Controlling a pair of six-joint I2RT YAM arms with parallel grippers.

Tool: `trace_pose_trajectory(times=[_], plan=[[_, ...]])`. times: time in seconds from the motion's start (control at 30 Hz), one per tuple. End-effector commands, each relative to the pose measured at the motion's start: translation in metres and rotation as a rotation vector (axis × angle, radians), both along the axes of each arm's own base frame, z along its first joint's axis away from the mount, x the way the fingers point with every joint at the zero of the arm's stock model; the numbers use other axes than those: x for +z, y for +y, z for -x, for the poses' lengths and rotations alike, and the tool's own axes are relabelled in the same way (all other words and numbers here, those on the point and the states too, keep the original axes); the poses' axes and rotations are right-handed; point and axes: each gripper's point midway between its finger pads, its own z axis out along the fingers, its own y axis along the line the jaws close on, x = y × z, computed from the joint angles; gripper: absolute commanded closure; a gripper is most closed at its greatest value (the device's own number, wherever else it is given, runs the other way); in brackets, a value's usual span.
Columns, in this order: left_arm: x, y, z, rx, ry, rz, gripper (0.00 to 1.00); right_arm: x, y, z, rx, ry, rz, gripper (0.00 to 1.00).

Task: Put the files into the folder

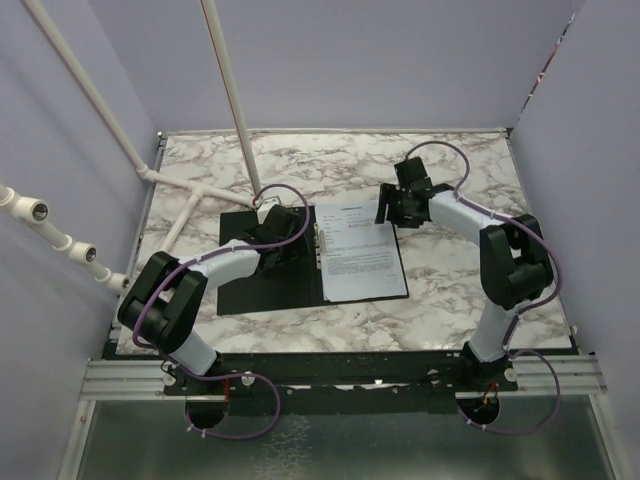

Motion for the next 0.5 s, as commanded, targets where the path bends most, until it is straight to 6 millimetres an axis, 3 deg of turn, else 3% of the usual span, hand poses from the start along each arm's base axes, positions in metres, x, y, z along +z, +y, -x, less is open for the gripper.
trace_pose_trajectory(times=[0.0,0.23,0.47], plan=[[-0.016,-0.005,0.024,-0.038,0.09,0.03,0.01,0.055,-0.005,-0.005,-0.014,-0.118,-0.004,0.31],[0.007,-0.004,0.022,-0.033,0.047,0.05,0.01,0.083,0.043,0.019,0.129,-0.112,-0.171,0.32],[0.047,0.008,0.021,-0.006,-0.03,0.035,0.01,0.082,0.101,0.039,0.22,-0.1,-0.175,0.36]])
